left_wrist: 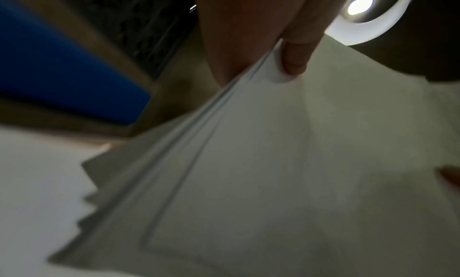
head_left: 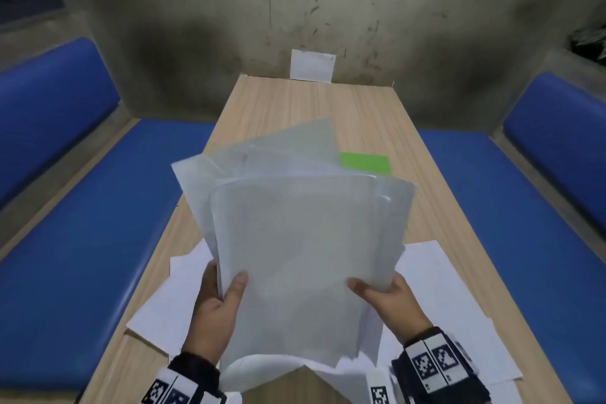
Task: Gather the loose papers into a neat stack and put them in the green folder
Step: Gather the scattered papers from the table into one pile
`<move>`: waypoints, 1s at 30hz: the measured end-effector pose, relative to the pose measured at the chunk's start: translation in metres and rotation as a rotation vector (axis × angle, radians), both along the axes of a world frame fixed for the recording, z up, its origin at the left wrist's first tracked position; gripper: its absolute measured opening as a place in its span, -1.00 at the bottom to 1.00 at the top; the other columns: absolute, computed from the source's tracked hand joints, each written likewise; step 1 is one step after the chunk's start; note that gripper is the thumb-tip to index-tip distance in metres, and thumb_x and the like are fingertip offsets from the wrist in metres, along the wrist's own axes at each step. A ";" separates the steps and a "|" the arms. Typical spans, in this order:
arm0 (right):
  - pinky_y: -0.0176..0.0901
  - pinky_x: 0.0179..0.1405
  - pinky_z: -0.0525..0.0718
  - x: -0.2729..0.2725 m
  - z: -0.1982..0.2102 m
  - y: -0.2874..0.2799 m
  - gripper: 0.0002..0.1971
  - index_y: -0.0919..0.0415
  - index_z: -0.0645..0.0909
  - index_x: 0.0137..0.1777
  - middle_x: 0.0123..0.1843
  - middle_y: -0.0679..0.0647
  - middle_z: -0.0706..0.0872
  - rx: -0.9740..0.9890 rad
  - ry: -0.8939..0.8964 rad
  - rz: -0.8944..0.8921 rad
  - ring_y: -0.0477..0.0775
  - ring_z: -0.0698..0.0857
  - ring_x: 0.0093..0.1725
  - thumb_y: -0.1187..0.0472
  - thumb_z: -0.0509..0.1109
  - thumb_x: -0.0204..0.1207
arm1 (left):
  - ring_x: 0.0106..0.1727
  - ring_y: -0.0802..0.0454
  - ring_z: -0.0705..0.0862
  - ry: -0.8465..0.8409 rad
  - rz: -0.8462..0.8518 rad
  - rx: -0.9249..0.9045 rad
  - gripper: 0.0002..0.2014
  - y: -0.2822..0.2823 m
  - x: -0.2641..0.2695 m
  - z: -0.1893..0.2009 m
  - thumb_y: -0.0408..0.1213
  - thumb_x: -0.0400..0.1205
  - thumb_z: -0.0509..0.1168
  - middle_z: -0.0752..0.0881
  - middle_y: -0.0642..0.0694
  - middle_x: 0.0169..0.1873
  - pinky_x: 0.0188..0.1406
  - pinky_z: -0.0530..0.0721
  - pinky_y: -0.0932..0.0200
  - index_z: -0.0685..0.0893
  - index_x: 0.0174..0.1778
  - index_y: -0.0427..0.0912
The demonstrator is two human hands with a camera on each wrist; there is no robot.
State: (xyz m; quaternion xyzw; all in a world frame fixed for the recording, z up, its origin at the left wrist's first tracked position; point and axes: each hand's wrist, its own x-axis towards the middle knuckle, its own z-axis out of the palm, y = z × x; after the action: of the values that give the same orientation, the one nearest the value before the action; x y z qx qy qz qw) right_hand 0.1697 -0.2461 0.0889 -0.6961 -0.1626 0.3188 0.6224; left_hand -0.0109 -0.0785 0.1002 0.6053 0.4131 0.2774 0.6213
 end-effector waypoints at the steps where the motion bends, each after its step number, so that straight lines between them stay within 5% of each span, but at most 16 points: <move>1: -0.45 -0.26 0.71 0.001 0.002 -0.003 -0.81 0.23 0.69 -0.01 -0.26 -0.09 0.87 0.028 -0.015 -0.004 -0.17 0.82 -0.16 0.36 0.50 0.38 | 0.17 -0.01 0.67 -0.031 -0.024 0.055 -0.48 -0.003 0.000 0.010 -0.29 0.62 0.26 0.66 0.12 0.18 0.14 0.61 0.02 0.27 0.45 0.12; 3: -0.46 -0.33 0.69 0.001 0.008 -0.006 -0.86 0.21 0.71 -0.08 -0.28 -0.11 0.87 0.063 -0.042 -0.010 -0.18 0.81 -0.24 0.39 0.48 0.39 | 0.09 0.42 0.66 -0.127 -0.040 0.089 -0.18 -0.005 -0.002 0.024 -0.42 0.58 0.29 0.56 0.59 0.16 0.10 0.60 0.27 -0.04 0.53 0.31; 4: -0.44 -0.33 0.70 -0.002 0.012 -0.007 -0.85 0.21 0.72 -0.08 -0.26 -0.09 0.87 0.065 -0.043 -0.012 -0.14 0.82 -0.23 0.39 0.49 0.38 | 0.11 0.48 0.64 -0.146 -0.022 0.092 -0.09 -0.003 -0.003 0.026 -0.44 0.53 0.33 0.53 0.63 0.20 0.11 0.57 0.35 -0.10 0.52 0.33; 6: -0.37 -0.32 0.71 -0.007 0.014 -0.009 -0.81 0.25 0.73 -0.04 -0.19 0.00 0.88 0.083 -0.036 0.004 -0.05 0.83 -0.18 0.40 0.51 0.35 | 0.21 0.29 0.64 -0.110 0.006 0.129 -0.07 -0.001 -0.006 0.026 -0.42 0.41 0.46 0.57 0.21 0.36 0.23 0.53 0.23 0.08 0.57 0.14; 7: -0.34 -0.31 0.71 -0.009 0.015 -0.010 -0.79 0.27 0.73 -0.04 -0.17 0.05 0.88 0.104 -0.026 0.014 -0.02 0.83 -0.16 0.42 0.51 0.33 | 0.12 0.32 0.68 -0.100 0.006 0.134 -0.17 0.000 -0.008 0.025 -0.42 0.35 0.51 0.69 0.13 0.22 0.21 0.55 0.24 0.28 0.50 0.01; 10: -0.28 -0.26 0.72 -0.013 0.016 -0.010 -0.73 0.29 0.72 -0.04 -0.14 0.11 0.86 0.155 -0.025 0.023 0.04 0.82 -0.13 0.38 0.59 0.23 | -0.16 0.32 0.76 -0.115 -0.079 0.126 -0.51 -0.001 -0.011 0.027 -0.13 0.13 0.66 0.83 0.26 -0.28 -0.24 0.61 0.59 0.69 -0.05 -0.02; 12: -0.27 -0.26 0.72 -0.012 0.016 -0.010 -0.60 0.30 0.72 -0.02 -0.12 0.12 0.86 0.162 -0.043 -0.002 0.07 0.82 -0.11 0.24 0.69 0.13 | -0.21 0.31 0.76 -0.125 -0.109 0.121 -0.34 -0.002 -0.013 0.030 0.25 -0.22 0.62 0.81 0.30 -0.30 -0.38 0.62 0.57 0.76 -0.22 0.09; 14: -0.25 -0.25 0.71 -0.011 0.018 -0.009 -0.52 0.34 0.70 0.01 -0.12 0.11 0.86 0.183 -0.068 -0.016 0.07 0.82 -0.11 0.19 0.70 0.09 | -0.23 0.32 0.74 -0.112 -0.114 0.113 -0.35 0.000 -0.013 0.028 0.25 -0.33 0.60 0.80 0.33 -0.31 -0.40 0.63 0.55 0.76 -0.28 0.24; 19: -0.37 -0.32 0.71 -0.014 0.038 -0.008 -0.71 0.21 0.66 -0.02 -0.25 -0.01 0.86 0.357 -0.094 -0.042 -0.09 0.81 -0.24 0.41 0.56 0.27 | -0.21 0.40 0.72 -0.128 -0.169 0.181 -0.34 -0.004 -0.012 0.034 0.11 -0.17 0.50 0.77 0.38 -0.24 -0.34 0.65 0.36 0.65 -0.11 0.08; 22: -0.26 -0.23 0.72 -0.016 0.048 -0.005 -0.61 0.12 0.67 0.01 -0.13 0.03 0.82 0.466 -0.139 -0.079 -0.02 0.78 -0.15 -0.08 0.53 0.25 | 0.03 0.34 0.71 -0.283 -0.156 0.253 -0.17 -0.005 -0.013 0.040 0.11 -0.08 0.58 0.75 0.29 0.04 -0.10 0.70 0.44 0.53 0.18 0.27; 25: -0.26 -0.24 0.69 -0.016 0.059 -0.001 -0.28 0.05 0.68 -0.06 -0.16 -0.02 0.76 0.448 -0.177 -0.156 -0.05 0.72 -0.18 -0.53 0.40 -0.01 | 0.33 -0.02 0.61 -0.360 -0.098 0.383 -0.12 -0.006 -0.012 0.046 0.30 0.07 0.53 0.62 -0.01 0.31 0.30 0.63 0.01 0.31 0.33 0.53; 26: -0.24 -0.25 0.65 -0.016 0.063 0.001 -0.28 0.06 0.69 -0.14 -0.23 -0.03 0.74 0.428 -0.198 -0.174 -0.04 0.69 -0.23 -0.56 0.37 -0.03 | 0.30 0.01 0.62 -0.366 -0.079 0.461 -0.15 -0.006 -0.010 0.047 0.31 0.16 0.49 0.62 0.05 0.29 0.32 0.61 0.03 0.25 0.36 0.53; 28: -0.22 -0.29 0.51 -0.017 0.068 0.006 -0.38 0.17 0.62 -0.33 -0.39 0.01 0.59 0.388 -0.242 -0.210 -0.02 0.54 -0.34 -0.47 0.37 0.12 | 0.16 0.15 0.63 -0.351 -0.052 0.663 -0.29 -0.007 -0.004 0.049 0.30 0.34 0.37 0.57 0.29 0.22 0.25 0.58 0.28 0.25 0.40 0.47; 30: -0.37 -0.39 0.39 -0.016 0.067 0.011 -0.57 0.18 0.48 -0.49 -0.54 -0.10 0.42 0.352 -0.251 -0.241 -0.15 0.39 -0.47 -0.14 0.42 0.38 | 0.11 0.20 0.58 -0.249 -0.015 0.827 -0.49 -0.006 0.002 0.049 0.27 0.47 0.25 0.45 0.39 0.19 0.19 0.49 0.47 0.49 0.33 0.25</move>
State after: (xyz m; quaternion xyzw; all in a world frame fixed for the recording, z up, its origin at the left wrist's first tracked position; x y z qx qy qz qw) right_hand 0.1540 -0.2352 0.1561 -0.6254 -0.2076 0.1199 0.7426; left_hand -0.0086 -0.0845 0.1495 0.7683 0.1843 0.4860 0.3735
